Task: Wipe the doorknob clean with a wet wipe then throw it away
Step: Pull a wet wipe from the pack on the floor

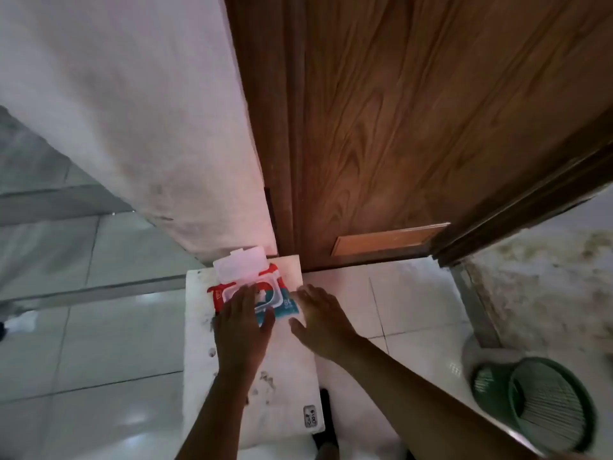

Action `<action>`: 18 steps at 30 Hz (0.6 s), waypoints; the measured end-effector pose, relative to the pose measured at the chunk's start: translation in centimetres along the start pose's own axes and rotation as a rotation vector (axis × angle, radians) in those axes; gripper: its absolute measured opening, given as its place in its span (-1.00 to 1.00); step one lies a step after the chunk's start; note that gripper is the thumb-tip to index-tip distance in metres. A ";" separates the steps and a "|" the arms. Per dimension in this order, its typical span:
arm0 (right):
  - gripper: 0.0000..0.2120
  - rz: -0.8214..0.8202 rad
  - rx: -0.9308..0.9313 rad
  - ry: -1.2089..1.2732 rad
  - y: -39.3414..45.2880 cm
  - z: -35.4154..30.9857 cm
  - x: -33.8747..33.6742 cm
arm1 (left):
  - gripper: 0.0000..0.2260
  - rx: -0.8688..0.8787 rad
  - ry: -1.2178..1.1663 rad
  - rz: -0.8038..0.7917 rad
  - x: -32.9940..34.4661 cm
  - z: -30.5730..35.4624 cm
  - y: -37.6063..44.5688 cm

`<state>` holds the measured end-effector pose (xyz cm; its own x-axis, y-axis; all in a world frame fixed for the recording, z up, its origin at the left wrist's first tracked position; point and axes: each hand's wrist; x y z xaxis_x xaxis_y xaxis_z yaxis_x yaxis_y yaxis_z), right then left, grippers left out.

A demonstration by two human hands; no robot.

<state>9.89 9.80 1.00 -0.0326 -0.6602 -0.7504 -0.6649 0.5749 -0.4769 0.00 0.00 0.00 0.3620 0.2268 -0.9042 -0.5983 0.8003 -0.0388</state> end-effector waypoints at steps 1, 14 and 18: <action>-0.60 0.002 -0.003 0.024 0.3 -0.2 0.5 | -0.56 -0.009 0.000 -0.018 0.2 -0.3 0.3; -0.69 0.069 -0.043 -0.045 2.0 -1.2 2.7 | -0.68 0.051 -0.029 0.040 0.1 -2.4 1.4; -0.64 0.129 -0.078 -0.047 2.3 -2.2 2.7 | -0.71 0.007 -0.091 0.053 -0.6 -2.5 1.6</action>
<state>6.70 8.26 -1.14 -0.0881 -0.5590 -0.8245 -0.7135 0.6129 -0.3394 -2.96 -0.26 -0.62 0.3935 0.3186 -0.8623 -0.6137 0.7894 0.0116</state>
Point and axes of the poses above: each hand's wrist, its own y-axis towards the middle knuckle, its own x-axis out of the palm, z = x × y, and after that the axes turned 11 degrees about x, right-handed
